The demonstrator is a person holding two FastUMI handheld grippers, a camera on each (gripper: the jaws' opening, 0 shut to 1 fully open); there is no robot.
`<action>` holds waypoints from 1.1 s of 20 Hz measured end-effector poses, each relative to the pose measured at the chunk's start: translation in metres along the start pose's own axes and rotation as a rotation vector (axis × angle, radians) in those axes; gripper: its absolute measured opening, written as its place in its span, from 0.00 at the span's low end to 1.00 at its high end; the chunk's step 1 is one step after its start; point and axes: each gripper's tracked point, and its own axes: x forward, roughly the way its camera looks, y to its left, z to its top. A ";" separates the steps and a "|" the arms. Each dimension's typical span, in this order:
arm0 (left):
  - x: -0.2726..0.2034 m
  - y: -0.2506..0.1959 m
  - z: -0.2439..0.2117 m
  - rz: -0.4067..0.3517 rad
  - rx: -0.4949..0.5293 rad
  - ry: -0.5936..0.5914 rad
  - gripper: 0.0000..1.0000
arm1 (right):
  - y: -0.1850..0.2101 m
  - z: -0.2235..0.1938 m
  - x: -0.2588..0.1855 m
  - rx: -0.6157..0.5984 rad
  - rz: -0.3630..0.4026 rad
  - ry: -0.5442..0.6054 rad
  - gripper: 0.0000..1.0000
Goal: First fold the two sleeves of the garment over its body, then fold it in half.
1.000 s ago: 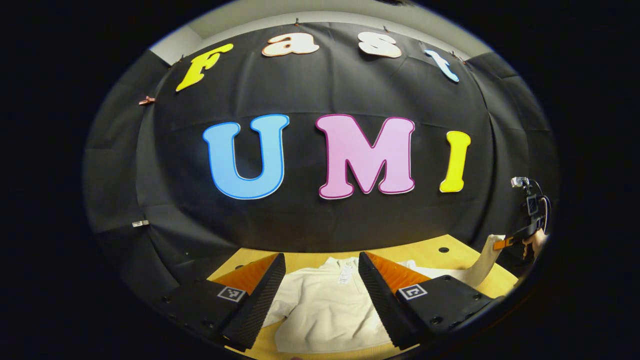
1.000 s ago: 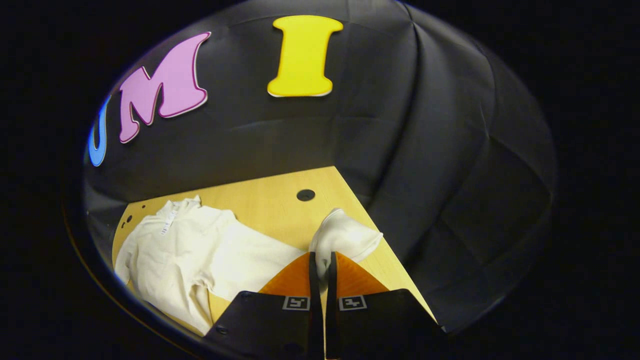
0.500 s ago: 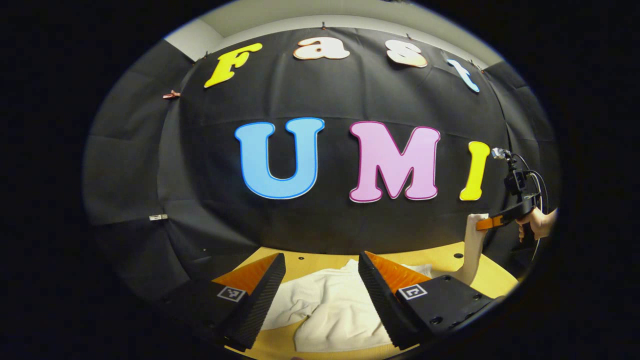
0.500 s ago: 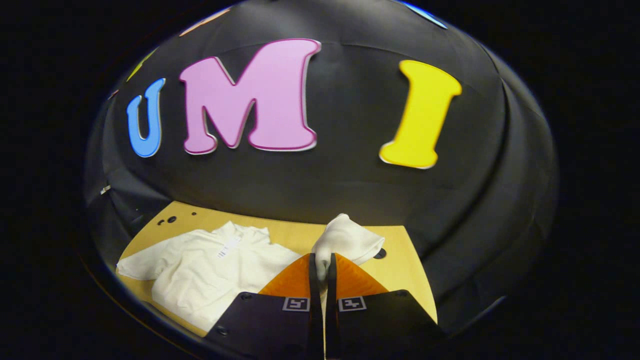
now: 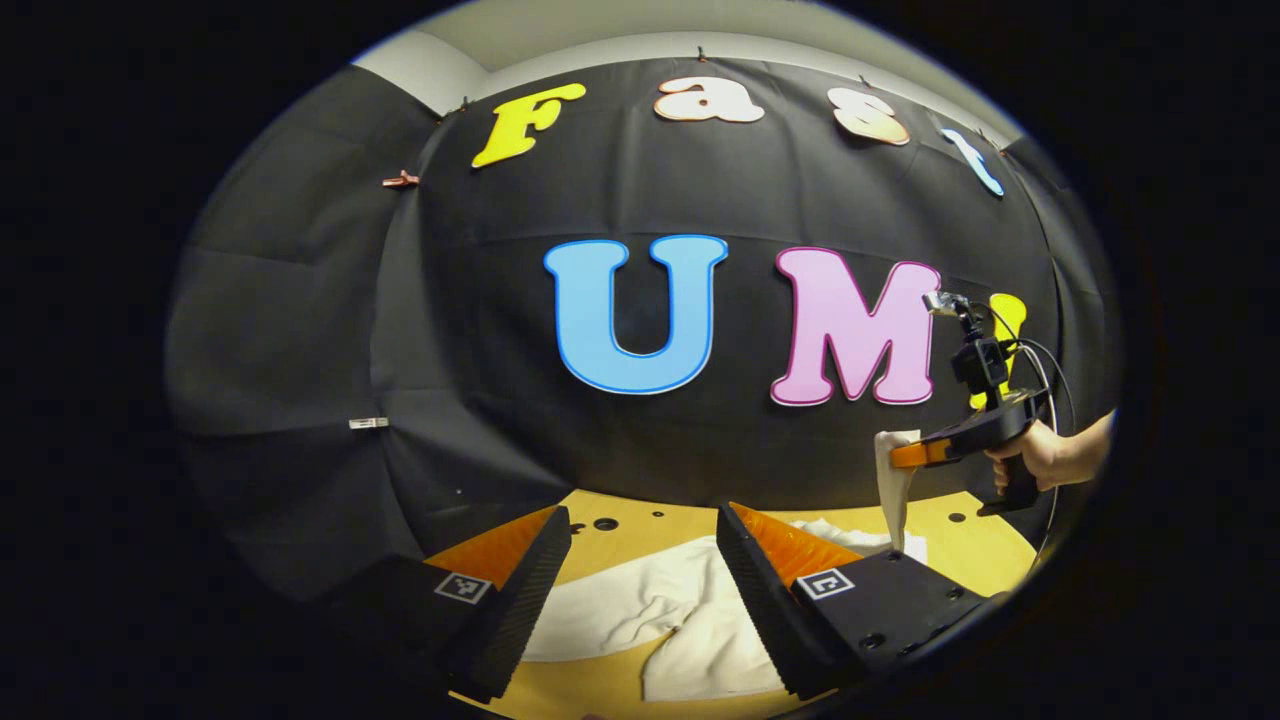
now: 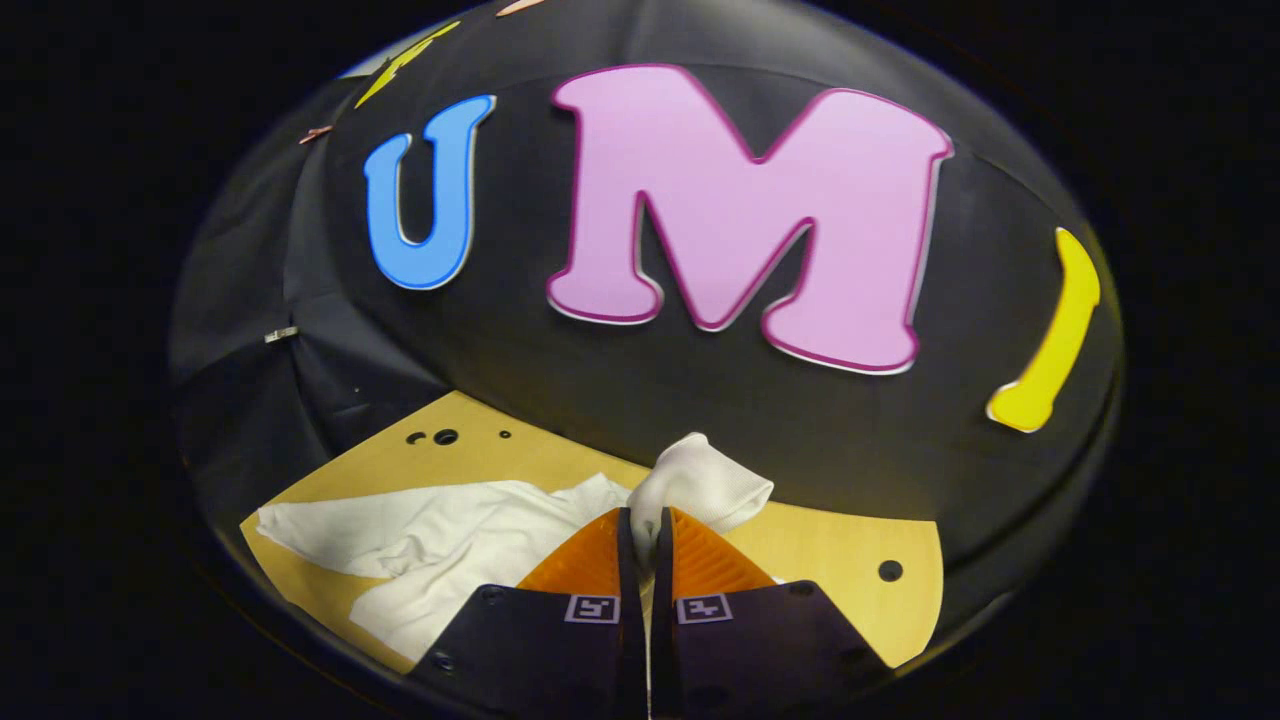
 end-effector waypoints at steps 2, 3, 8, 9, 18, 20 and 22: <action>0.000 0.016 -0.001 0.027 -0.004 0.005 0.95 | 0.034 -0.005 0.022 -0.007 0.042 0.019 0.06; -0.001 0.024 -0.003 0.039 -0.005 0.010 0.95 | 0.049 -0.007 0.032 -0.009 0.059 0.030 0.06; -0.006 0.063 -0.012 0.110 -0.023 0.027 0.95 | 0.128 -0.034 0.079 -0.012 0.135 0.103 0.06; -0.007 0.070 -0.016 0.123 -0.037 0.040 0.95 | 0.141 -0.042 0.088 -0.004 0.148 0.122 0.06; -0.010 0.122 -0.058 0.218 -0.115 0.127 0.94 | 0.203 -0.112 0.138 0.022 0.191 0.231 0.20; -0.006 0.133 -0.073 0.234 -0.127 0.145 0.94 | 0.216 -0.120 0.137 0.050 0.221 0.247 0.52; 0.000 0.150 -0.091 0.269 -0.131 0.176 0.94 | 0.216 -0.123 0.131 0.052 0.222 0.247 0.94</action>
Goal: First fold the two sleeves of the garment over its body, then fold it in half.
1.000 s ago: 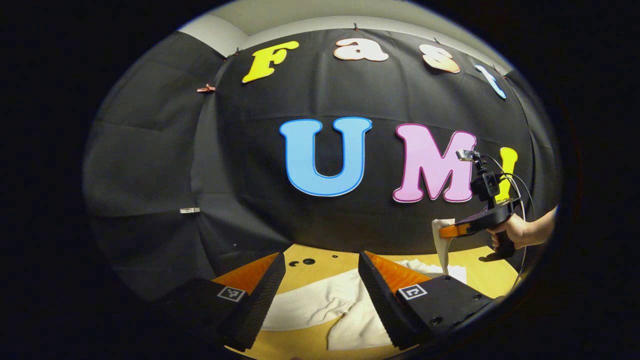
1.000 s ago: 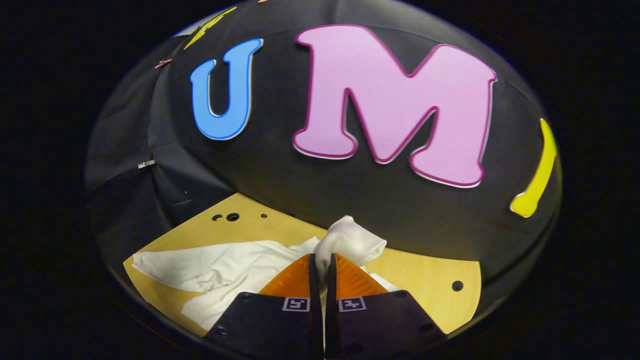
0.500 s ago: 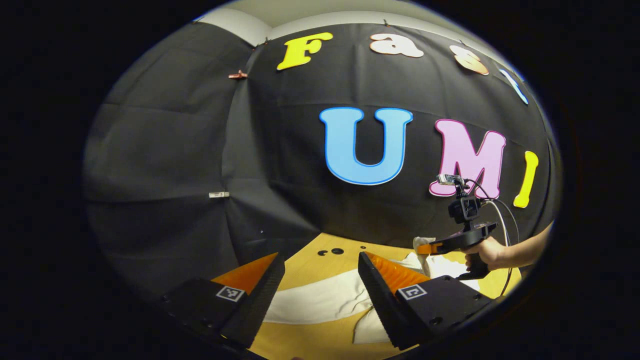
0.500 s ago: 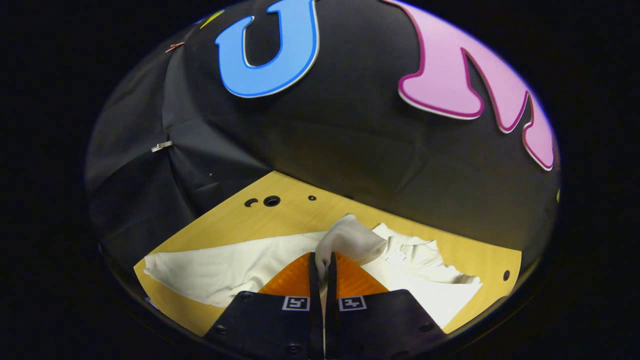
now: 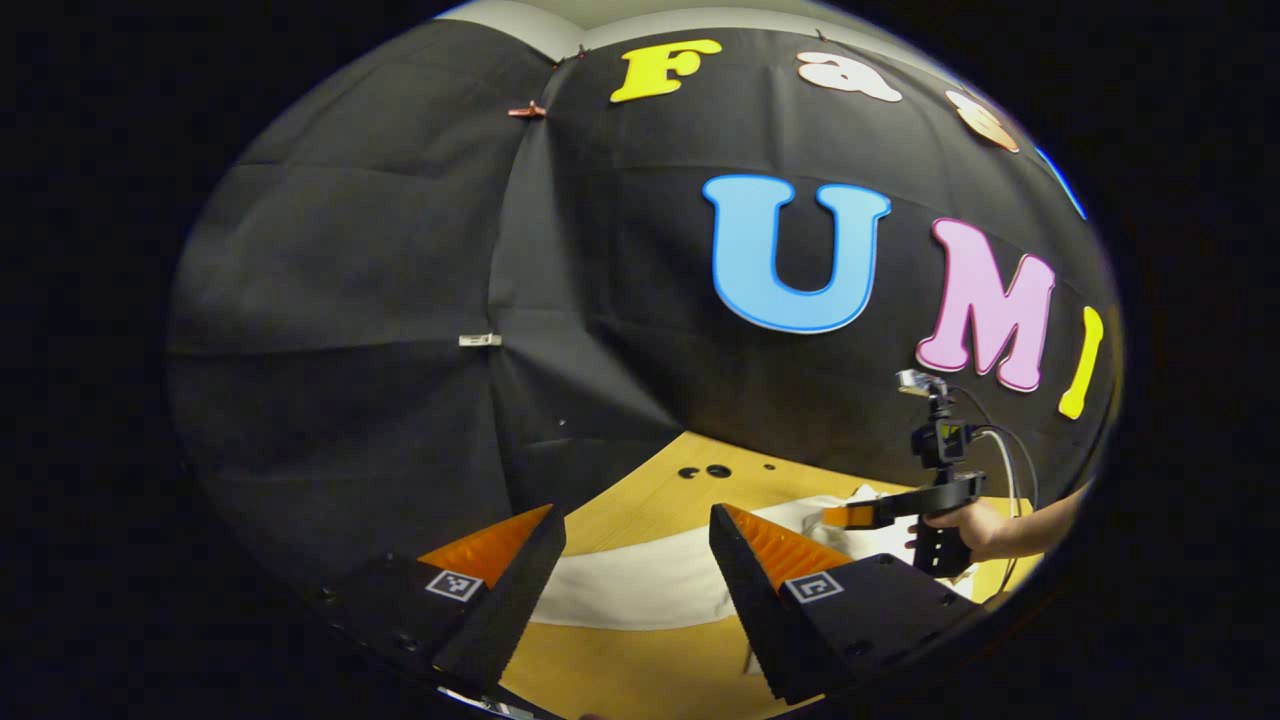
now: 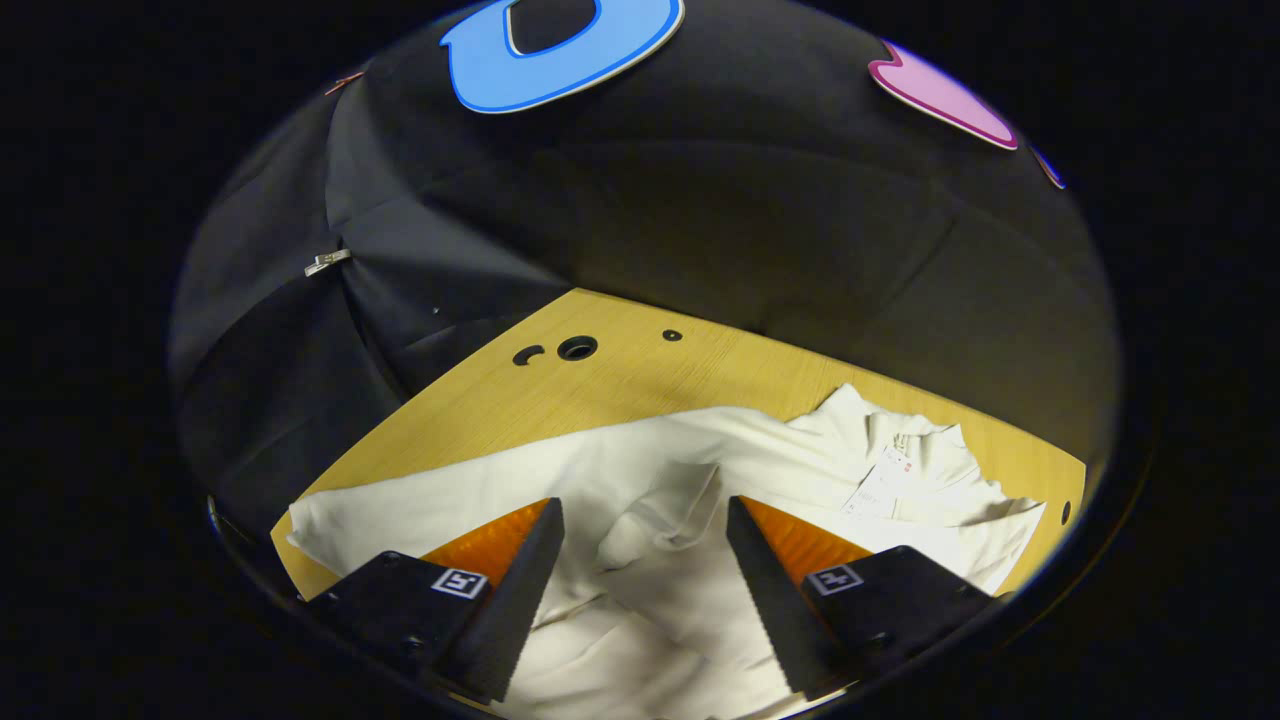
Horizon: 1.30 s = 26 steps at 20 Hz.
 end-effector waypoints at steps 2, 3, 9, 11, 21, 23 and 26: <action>0.018 0.020 -0.013 0.046 0.014 0.026 0.94 | -0.008 -0.002 -0.011 -0.015 -0.021 -0.016 0.98; 0.026 0.030 -0.021 0.069 0.022 0.044 0.94 | -0.011 -0.001 -0.019 -0.021 -0.029 -0.030 0.98; 0.071 0.106 -0.094 0.263 -0.052 0.195 0.94 | -0.056 0.006 -0.083 -0.036 -0.103 -0.100 0.98; 0.082 0.126 -0.122 0.313 -0.048 0.250 0.94 | -0.072 0.008 -0.108 -0.032 -0.133 -0.121 0.98; 0.120 0.145 -0.199 0.388 -0.022 0.455 0.94 | -0.161 -0.016 -0.226 -0.031 -0.302 -0.162 0.98; 0.120 0.139 -0.195 0.381 0.022 0.449 0.95 | -0.176 -0.024 -0.239 -0.017 -0.327 -0.156 0.98; 0.127 0.129 -0.200 0.368 0.027 0.461 0.75 | -0.191 -0.034 -0.254 0.016 -0.347 -0.149 0.98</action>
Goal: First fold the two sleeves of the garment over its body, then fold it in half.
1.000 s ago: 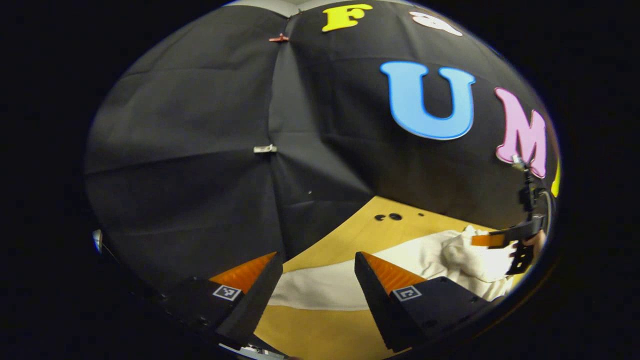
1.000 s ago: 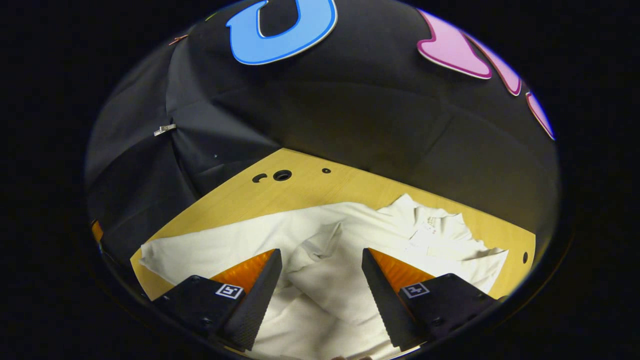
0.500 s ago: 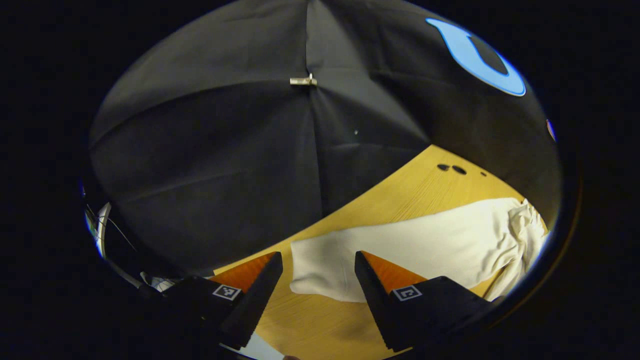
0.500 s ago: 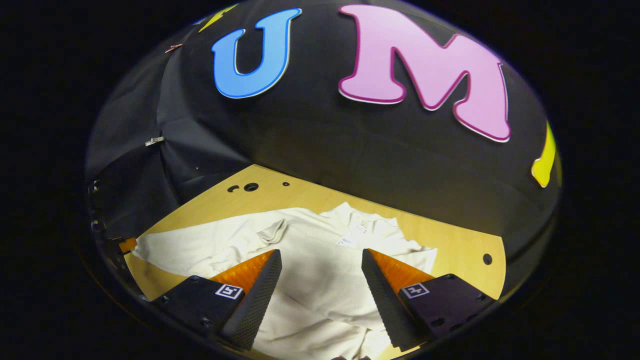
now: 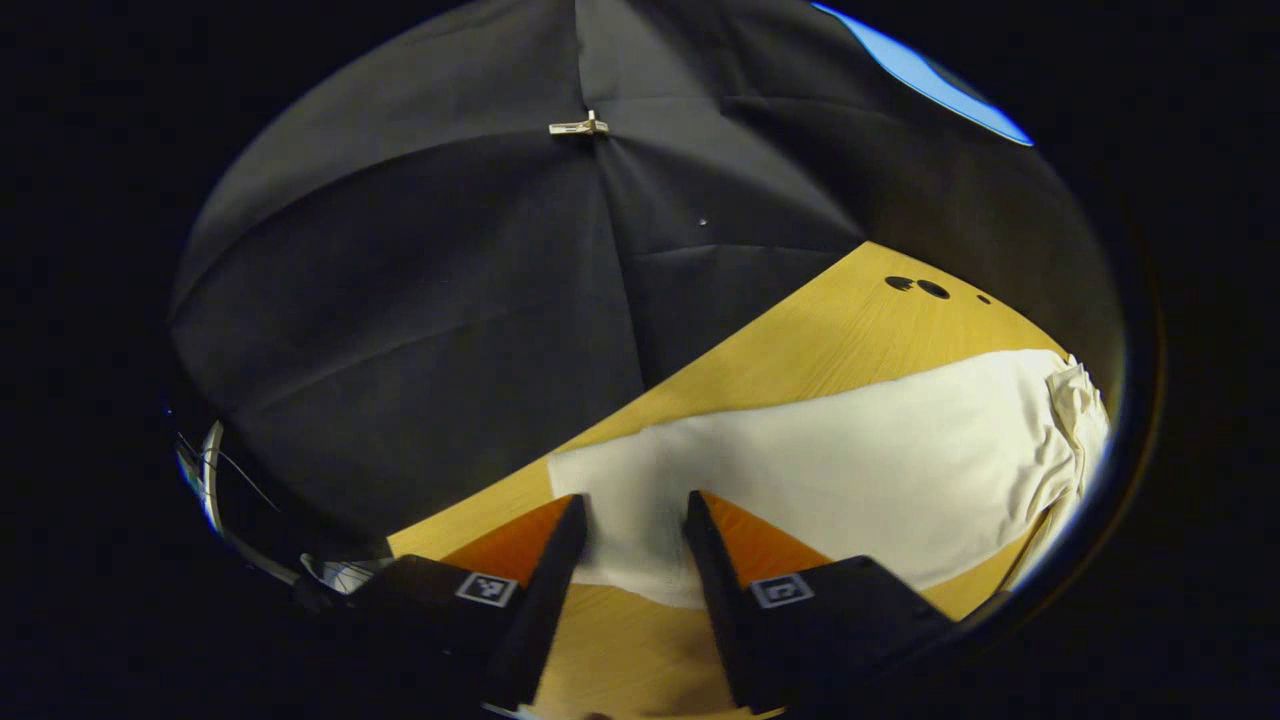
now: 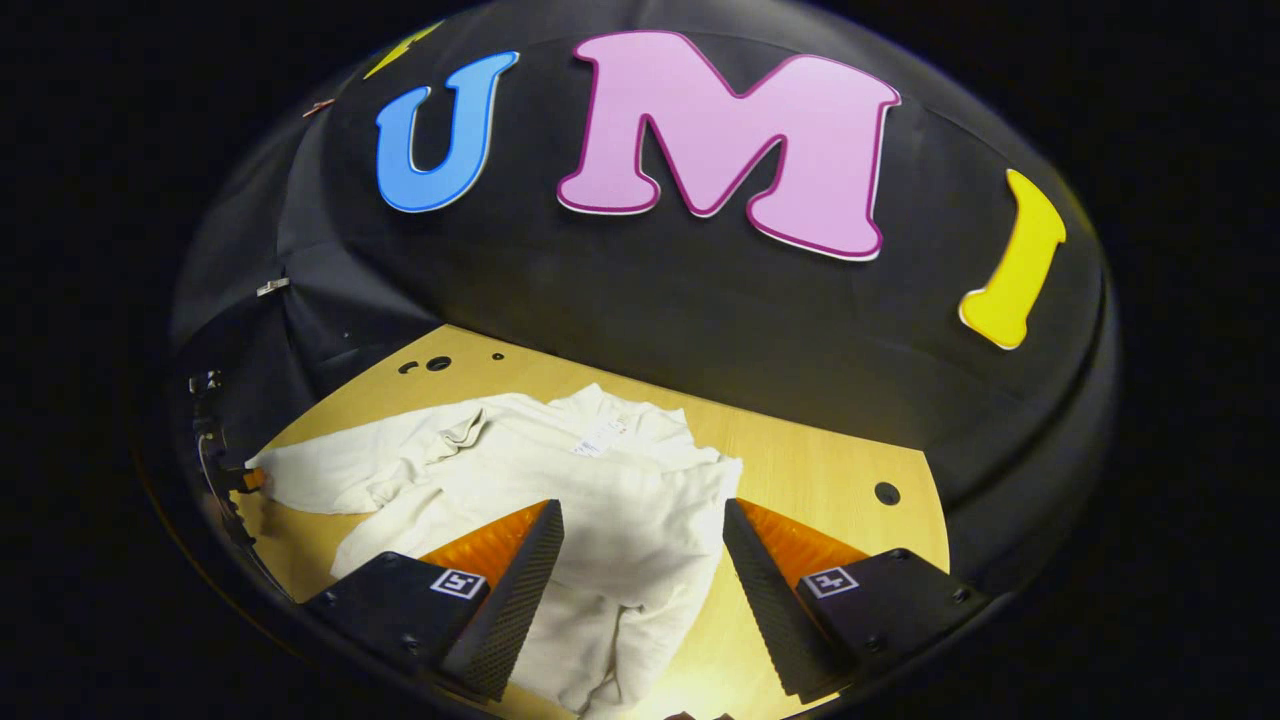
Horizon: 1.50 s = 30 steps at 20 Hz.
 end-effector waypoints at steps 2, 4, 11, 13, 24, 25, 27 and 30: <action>0.002 -0.010 -0.001 -0.018 0.046 -0.006 0.54 | -0.009 -0.003 -0.006 0.012 -0.012 -0.006 0.98; 0.000 -0.013 -0.001 -0.014 0.137 -0.010 0.31 | -0.016 -0.007 -0.012 0.009 -0.019 -0.011 0.98; -0.002 -0.029 0.006 -0.113 0.079 0.013 0.06 | -0.041 -0.022 -0.029 0.017 -0.048 -0.019 0.98; -0.005 -0.028 0.009 -0.120 0.075 0.011 0.06 | -0.045 -0.022 -0.033 0.015 -0.054 -0.026 0.98; -0.098 -0.149 0.138 -0.333 0.076 -0.243 0.06 | -0.078 -0.030 -0.058 0.034 -0.104 -0.061 0.98; -0.112 -0.171 0.148 -0.369 0.092 -0.266 0.06 | -0.082 -0.033 -0.061 0.036 -0.112 -0.061 0.98; -0.137 -0.211 0.162 -0.433 0.120 -0.301 0.06 | -0.092 -0.039 -0.068 0.047 -0.126 -0.062 0.98; -0.178 -0.276 0.175 -0.543 0.150 -0.342 0.06 | -0.108 -0.052 -0.078 0.063 -0.149 -0.057 0.98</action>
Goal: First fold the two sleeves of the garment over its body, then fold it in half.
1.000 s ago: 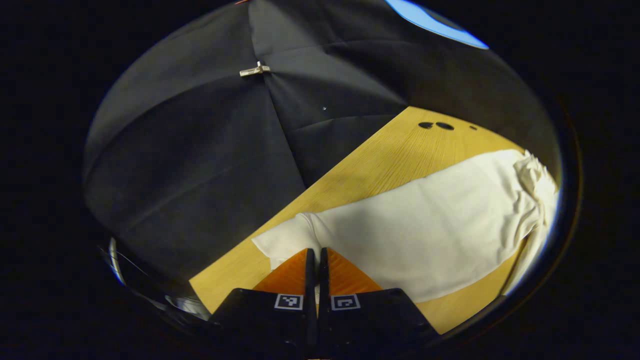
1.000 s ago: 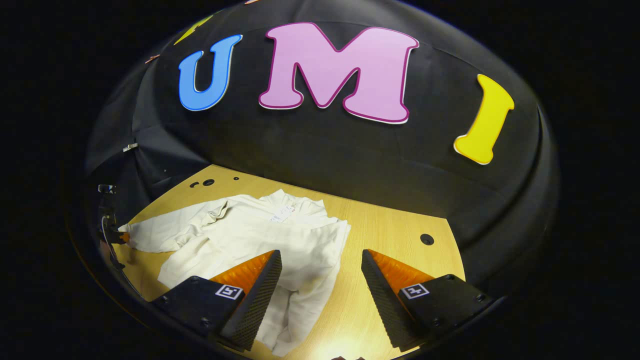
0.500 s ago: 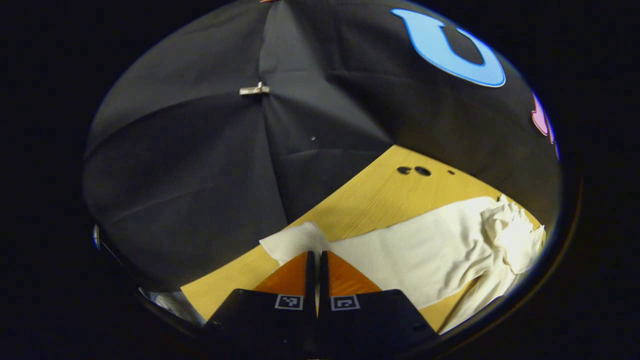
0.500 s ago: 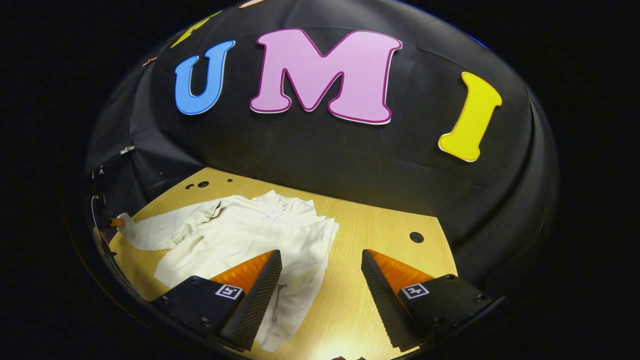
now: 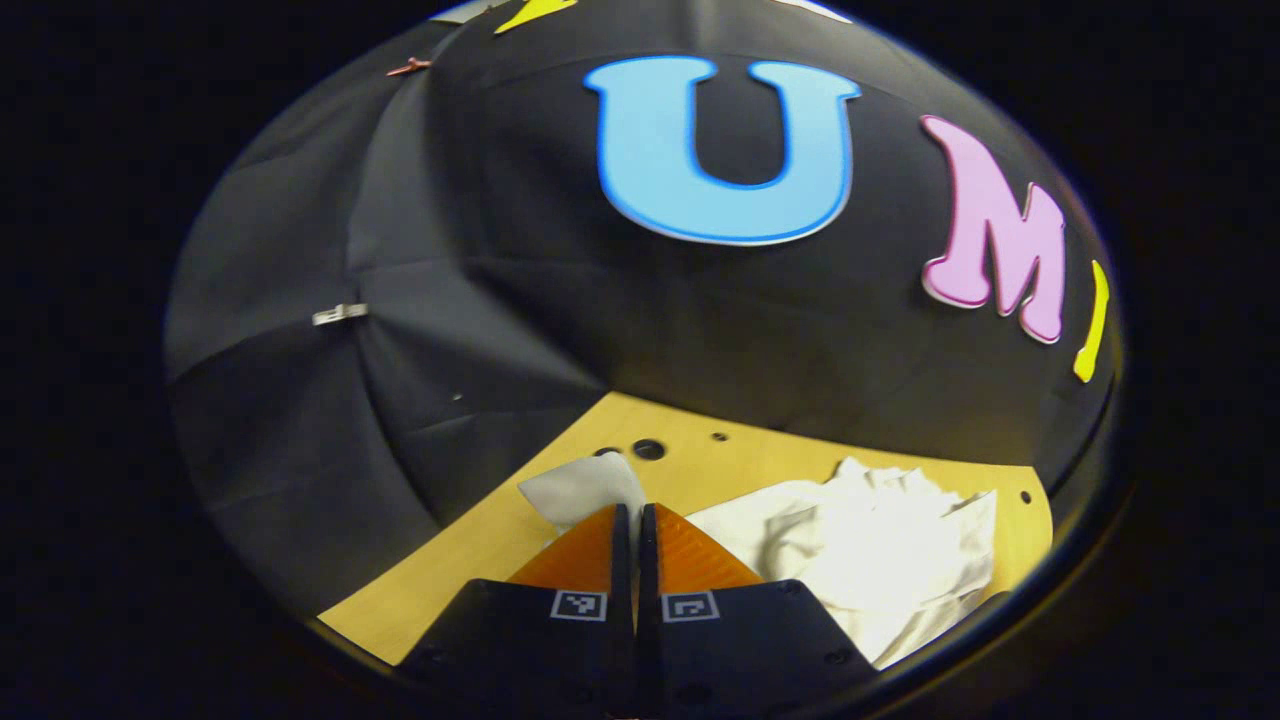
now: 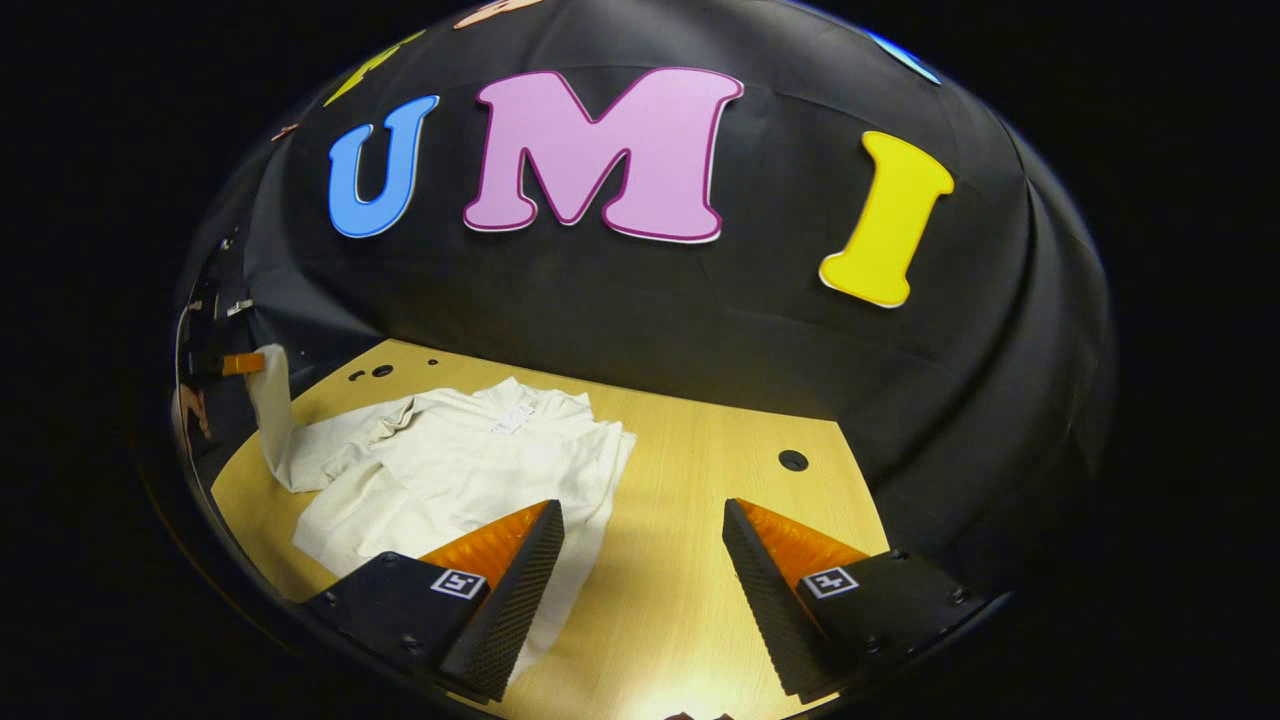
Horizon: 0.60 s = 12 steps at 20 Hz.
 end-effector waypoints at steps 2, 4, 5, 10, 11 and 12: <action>0.007 -0.047 0.011 -0.068 0.028 -0.019 0.06 | -0.010 -0.009 -0.004 0.008 -0.011 0.007 0.98; 0.012 -0.101 0.018 -0.141 0.049 -0.028 0.06 | -0.019 -0.017 -0.007 0.021 -0.020 0.012 0.98; 0.011 -0.125 0.020 -0.174 0.057 -0.030 0.06 | -0.023 -0.021 -0.008 0.031 -0.023 0.016 0.98; 0.013 -0.247 0.010 -0.349 0.124 -0.033 0.06 | -0.041 -0.037 -0.005 0.091 -0.037 0.026 0.98; 0.012 -0.274 0.001 -0.397 0.144 -0.028 0.06 | -0.045 -0.040 -0.003 0.101 -0.040 0.026 0.98; 0.011 -0.301 -0.008 -0.443 0.163 -0.017 0.06 | -0.049 -0.043 -0.001 0.114 -0.043 0.028 0.98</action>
